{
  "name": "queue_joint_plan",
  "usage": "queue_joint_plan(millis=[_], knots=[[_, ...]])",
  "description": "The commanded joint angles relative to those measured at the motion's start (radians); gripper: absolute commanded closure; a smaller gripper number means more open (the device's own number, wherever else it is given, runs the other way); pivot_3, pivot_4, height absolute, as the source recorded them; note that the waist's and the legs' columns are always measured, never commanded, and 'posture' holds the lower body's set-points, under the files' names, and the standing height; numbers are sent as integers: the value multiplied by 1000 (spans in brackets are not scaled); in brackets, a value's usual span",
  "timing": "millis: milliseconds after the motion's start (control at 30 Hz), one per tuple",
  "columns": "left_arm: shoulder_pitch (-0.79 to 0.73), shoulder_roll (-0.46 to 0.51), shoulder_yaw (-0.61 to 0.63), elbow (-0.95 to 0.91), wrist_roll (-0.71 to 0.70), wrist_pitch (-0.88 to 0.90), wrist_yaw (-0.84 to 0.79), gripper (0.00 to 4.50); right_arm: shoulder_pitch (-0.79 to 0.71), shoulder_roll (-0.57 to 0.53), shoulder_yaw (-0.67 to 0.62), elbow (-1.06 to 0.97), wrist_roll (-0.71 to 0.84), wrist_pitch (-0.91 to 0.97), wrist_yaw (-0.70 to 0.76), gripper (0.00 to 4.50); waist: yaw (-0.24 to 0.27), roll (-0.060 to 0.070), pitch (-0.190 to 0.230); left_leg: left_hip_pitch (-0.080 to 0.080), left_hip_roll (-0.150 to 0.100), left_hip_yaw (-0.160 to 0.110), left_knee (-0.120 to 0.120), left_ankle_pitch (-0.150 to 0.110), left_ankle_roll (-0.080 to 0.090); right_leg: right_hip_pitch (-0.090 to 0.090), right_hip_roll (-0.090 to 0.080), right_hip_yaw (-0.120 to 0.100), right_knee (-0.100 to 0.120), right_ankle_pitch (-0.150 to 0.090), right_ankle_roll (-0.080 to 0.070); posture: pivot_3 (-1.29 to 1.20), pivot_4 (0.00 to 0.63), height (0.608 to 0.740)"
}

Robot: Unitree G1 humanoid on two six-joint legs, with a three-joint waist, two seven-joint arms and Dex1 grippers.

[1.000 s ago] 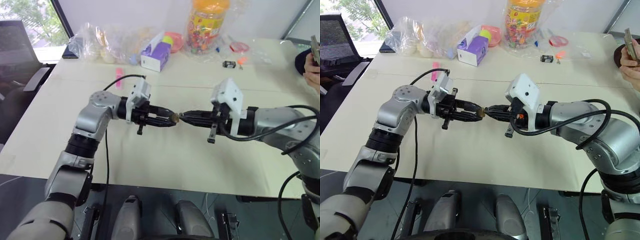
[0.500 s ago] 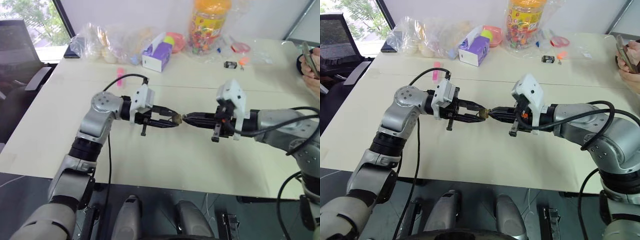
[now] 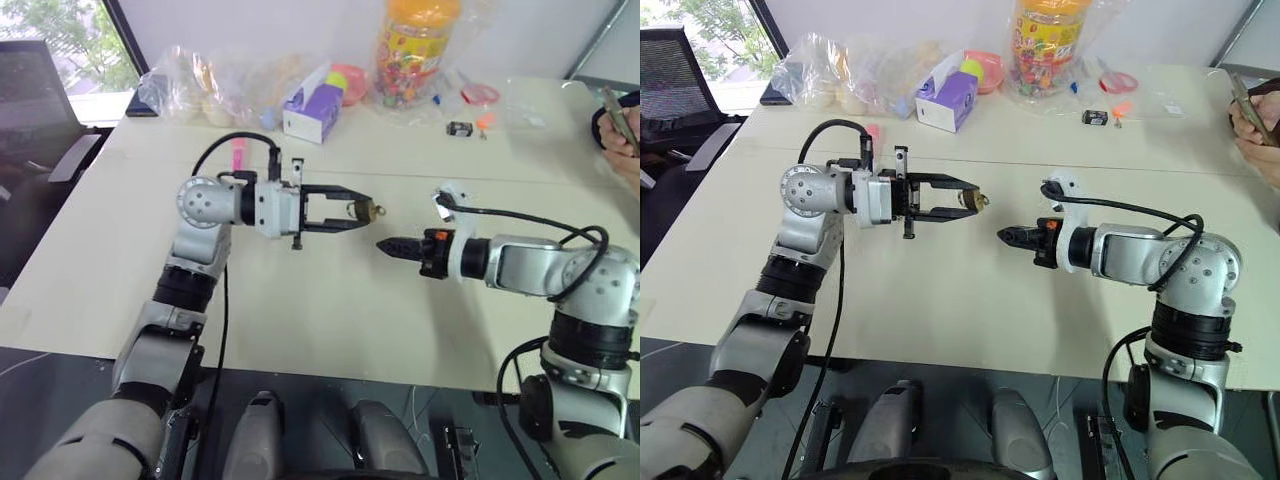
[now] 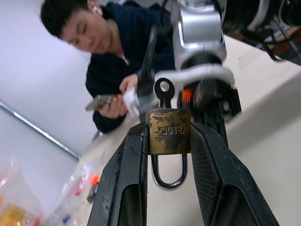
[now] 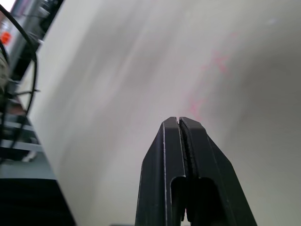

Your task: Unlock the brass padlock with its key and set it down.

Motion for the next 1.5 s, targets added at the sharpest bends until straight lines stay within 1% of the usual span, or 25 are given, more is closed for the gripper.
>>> queue_joint_plan(millis=[33, 67, 167, 233, 267, 300, 333, 367, 433, 500, 533, 600, 700, 800, 900, 967, 1133, 1333, 1433, 1467, 1500], knots=[[19, 40, -16, -36, -43, 140, -41, 3731, 19, -99, 38, -122, -59, -107, 137, 4474, 0, 0, 0, 0, 0, 0, 0, 0, 0, 0, 0, 0, 0, 0, 0, 0, 150, 740], [28, 58, -27, -50, -49, 195, -60, 3731, 33, -145, 67, -152, -97, -145, 186, 4474, 0, 0, 0, 0, 0, 0, 0, 0, 0, 0, 0, 0, 0, 0, 0, 0, 150, 740], [41, 90, -43, -87, -80, 338, -99, 3731, 60, -240, 110, -220, -152, -238, 314, 3686, -1, 0, 0, 0, 0, 0, 0, 0, 0, 0, 0, 0, 0, 0, 0, 0, 150, 740], [35, 97, -45, -99, -96, 418, -113, 3731, 66, -295, 159, -253, -244, -343, 389, 2713, -1, 0, 0, 0, 0, 0, 0, 0, 0, 0, 1, 0, 0, 0, 0, 0, 150, 740], [32, 99, -45, -103, -99, 445, -119, 3731, 69, -312, 178, -261, -283, -389, 417, 2154, -1, 0, 0, 0, 0, 0, 0, 0, 0, 0, 1, 0, 0, 0, 0, 0, 150, 740], [29, 100, -43, -106, -103, 459, -127, 3731, 70, -335, 199, -269, -323, -433, 450, 1722, -1, 0, 0, 0, 0, 0, 0, 0, 0, 0, 1, 0, 0, 0, 0, 0, 150, 740], [20, 99, -43, -102, -102, 471, -137, 3731, 71, -356, 224, -277, -386, -516, 494, 1101, -1, 0, 0, 0, 0, 0, 0, 0, 0, 0, 1, 0, 0, 0, 0, 0, 150, 740], [9, 95, -41, -97, -103, 480, -141, 3731, 68, -365, 243, -280, -435, -579, 522, 683, -1, 0, 0, 0, 0, 0, 0, 0, 0, 0, 1, 0, 0, 0, 0, 0, 150, 740], [-8, 91, -37, -98, -113, 520, -150, 3731, 62, -382, 284, -281, -530, -681, 559, 683, -1, 0, 0, 0, 0, 0, 0, 0, 0, 0, 1, 0, 0, 0, 0, 0, 150, 740], [-21, 96, -36, -108, -131, 581, -165, 3731, 58, -395, 361, -272, -689, -833, 580, 683, -1, 0, 0, 0, 0, 0, 0, 0, 0, 0, 1, 0, 0, 0, 0, 0, 150, 740], [-29, 100, -37, -109, -141, 615, -175, 3731, 62, -404, 408, -258, -795, -951, 594, 683, -2, 0, 0, 0, 0, 0, 0, 0, 0, 0, 1, 0, 0, 0, 0, 0, 150, 740], [-41, 106, -34, -108, -156, 671, -186, 3731, 71, -398, 464, -224, -953, -1154, 607, 683, -3, 0, 0, 0, 0, 0, 0, 0, 0, 0, 1, 0, 0, 0, 0, 0, 150, 740], [-62, 112, -31, -81, -153, 706, -205, 3731, 72, -364, 488, -174, -1085, -1367, 607, 683, -3, 0, 0, 0, 0, 0, 0, 0, 0, 0, 1, 0, 0, 0, 0, 0, 150, 740], [-78, 122, -39, -48, -137, 725, -228, 3731, 63, -343, 497, -122, -1189, -1526, 606, 683, -3, 0, 0, 0, 0, 0, 0, 0, 0, 0, 1, 0, 0, 0, 0, 0, 150, 740], [-87, 123, -44, -21, -122, 722, -238, 3731, 56, -334, 498, -82, -1268, -1649, 610, 683, -3, 0, 0, 0, 0, 0, 1, 0, 0, 0, 0, 0, 0, 0, 0, 0, 150, 740], [-100, 122, -48, 14, -101, 702, -243, 3731, 61, -325, 495, -68, -1276, -1695, 629, 683, -2, 0, 0, 0, 0, 0, 1, 0, -1, 0, 0, 0, 0, 0, 0, 0, 150, 740], [-122, 103, -51, 81, -69, 661, -252, 3731, 67, -295, 495, -73, -1278, -1743, 671, 683, -2, 0, 0, 0, 0, 0, 1, 0, -1, 0, 0, 0, 0, 0, 0, 0, 150, 740], [-126, 91, -61, 95, -70, 647, -255, 3731, 53, -259, 511, -68, -1313, -1775, 704, 683, -2, 0, 0, 0, 0, 0, 1, 1, -1, 0, 0, 0, 0, 0, 0, 0, 150, 740], [-127, 89, -72, 93, -78, 648, -255, 3731, 37, -234, 522, -51, -1338, -1794, 715, 1462, -2, 0, 0, 0, 0, 0, 1, 1, -1, 0, 0, 0, 0, 0, 0, 0, 150, 740], [-127, 88, -75, 94, -79, 646, -255, 3731, 35, -228, 522, -48, -1343, -1797, 718, 1851, -2, 0, 0, 0, 0, 0, 1, 1, -1, 0, 0, 0, 0, 0, 0, 0, 150, 740], [-127, 88, -80, 94, -80, 644, -255, 3731, 31, -222, 523, -40, -1351, -1805, 720, 2534, -2, 0, 0, 0, 0, 0, 1, 1, -1, 0, 0, 0, 1, 0, 0, 0, 150, 740]])
